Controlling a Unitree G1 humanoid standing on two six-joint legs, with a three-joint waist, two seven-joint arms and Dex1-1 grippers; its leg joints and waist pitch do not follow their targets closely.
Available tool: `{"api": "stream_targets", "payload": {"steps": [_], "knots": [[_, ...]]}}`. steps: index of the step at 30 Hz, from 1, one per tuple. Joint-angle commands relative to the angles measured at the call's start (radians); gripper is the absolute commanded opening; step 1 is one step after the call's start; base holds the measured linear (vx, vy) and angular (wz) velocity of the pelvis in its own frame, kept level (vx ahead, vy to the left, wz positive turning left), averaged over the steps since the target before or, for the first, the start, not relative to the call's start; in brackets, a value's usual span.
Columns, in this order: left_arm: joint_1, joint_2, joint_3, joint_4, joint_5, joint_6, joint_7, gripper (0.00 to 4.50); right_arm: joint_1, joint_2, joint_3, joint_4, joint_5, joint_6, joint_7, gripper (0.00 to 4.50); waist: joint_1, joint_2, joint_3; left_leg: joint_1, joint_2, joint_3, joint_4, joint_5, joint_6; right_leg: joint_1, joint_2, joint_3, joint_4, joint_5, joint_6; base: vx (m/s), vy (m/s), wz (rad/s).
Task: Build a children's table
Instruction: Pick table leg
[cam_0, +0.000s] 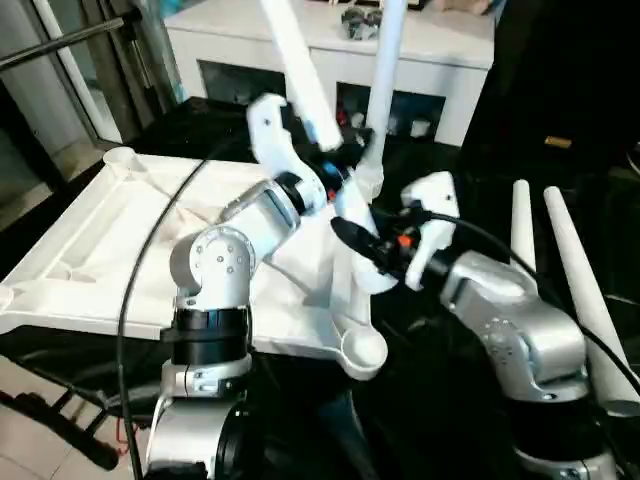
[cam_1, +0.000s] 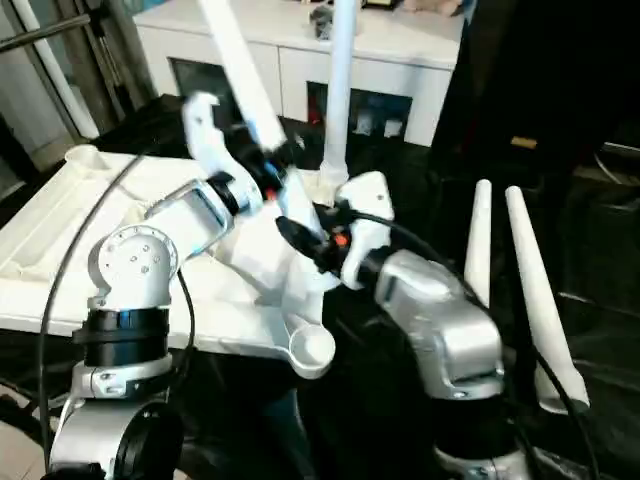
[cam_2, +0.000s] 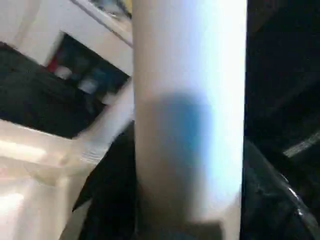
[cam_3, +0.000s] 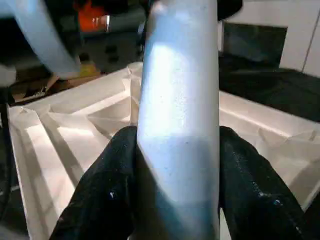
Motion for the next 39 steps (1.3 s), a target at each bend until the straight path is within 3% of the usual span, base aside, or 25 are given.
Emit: {"api": "stream_targets", "payload": {"steps": [1,7,18,19,21,24,27,31,35,36,39], "knots": [[-0.032,-0.039,0.043,0.026,0.025,-0.035,0.065,2.06,-0.017,0.009,0.019,-0.024,0.001,-0.048,0.000,1.89,-0.003,-0.013,-0.071,0.002,0.009,-0.002,-0.062,-0.110,0.017,0.061,-0.040,0.044,-0.071,-0.158,-0.120,0.000,0.000,0.00],[-0.020,-0.045,0.019,0.015,0.019,-0.034,0.057,1.83,-0.019,0.020,0.034,-0.011,-0.017,-0.071,-0.018,1.89,-0.002,-0.006,-0.071,0.005,0.012,-0.002,-0.062,-0.119,0.016,0.059,-0.041,0.045,-0.070,-0.158,-0.128,0.000,0.000,0.00],[0.008,-0.022,-0.040,-0.007,-0.019,-0.011,-0.016,1.80,-0.029,0.010,0.027,-0.007,-0.013,-0.087,-0.018,1.89,-0.004,-0.004,-0.072,0.003,0.011,-0.003,-0.061,-0.117,0.015,0.063,-0.042,0.044,-0.068,-0.136,-0.137,0.000,0.000,0.00],[0.011,-0.001,-0.064,-0.010,-0.008,-0.014,-0.053,1.80,-0.032,0.010,0.014,-0.006,0.008,-0.070,-0.009,2.45,-0.004,-0.004,-0.072,0.004,0.011,-0.002,-0.061,-0.117,0.017,0.062,-0.042,0.044,-0.069,-0.136,-0.137,0.000,0.000,0.00],[0.018,0.072,-0.139,-0.018,0.018,-0.026,-0.188,1.80,-0.040,0.000,-0.032,-0.014,0.080,-0.024,0.031,2.59,-0.005,-0.005,-0.074,0.006,0.011,-0.002,-0.062,-0.115,0.025,0.063,-0.041,0.046,-0.067,-0.138,-0.135,0.000,0.000,0.00],[0.021,0.133,-0.175,-0.038,-0.018,0.005,-0.320,1.80,-0.044,-0.037,-0.086,-0.030,0.162,0.034,0.090,2.79,-0.004,-0.002,-0.074,0.010,0.014,-0.002,-0.061,-0.109,0.030,0.062,-0.041,0.046,-0.061,-0.116,-0.154,0.000,0.000,0.00],[0.016,0.177,-0.192,-0.051,-0.050,0.035,-0.413,1.80,-0.041,-0.098,-0.106,-0.043,0.230,0.089,0.181,3.03,-0.004,-0.004,-0.074,0.007,0.012,0.001,-0.058,-0.094,0.031,0.064,-0.040,0.046,-0.056,-0.080,-0.174,0.000,0.000,0.00],[-0.006,0.233,-0.204,-0.049,-0.105,0.064,-0.564,1.80,-0.030,-0.211,-0.113,-0.068,0.360,0.198,0.350,3.04,-0.004,-0.012,-0.072,0.006,0.011,0.003,-0.057,-0.102,0.040,0.070,-0.042,0.047,-0.059,-0.114,-0.180,0.000,0.000,0.00],[-0.024,0.249,-0.210,-0.031,-0.109,0.040,-0.631,1.80,-0.020,-0.290,-0.067,-0.073,0.359,0.208,0.430,3.04,-0.001,-0.013,-0.069,0.006,0.013,0.004,-0.056,-0.120,0.036,0.066,-0.045,0.047,-0.066,-0.187,-0.169,0.000,0.000,0.00],[-0.025,0.251,-0.214,-0.031,-0.110,0.037,-0.646,1.80,-0.019,-0.297,-0.062,-0.069,0.359,0.208,0.434,3.04,-0.002,-0.018,-0.066,0.006,0.011,0.005,-0.057,-0.134,0.028,0.065,-0.046,0.047,-0.072,-0.239,-0.154,0.000,0.000,0.00],[-0.017,0.248,-0.218,-0.051,-0.131,0.044,-0.673,1.80,-0.021,-0.302,-0.048,-0.048,0.347,0.208,0.434,3.04,-0.003,-0.018,-0.066,0.008,0.012,0.004,-0.058,-0.146,0.019,0.063,-0.047,0.046,-0.076,-0.290,-0.137,0.000,0.000,0.00]]}}
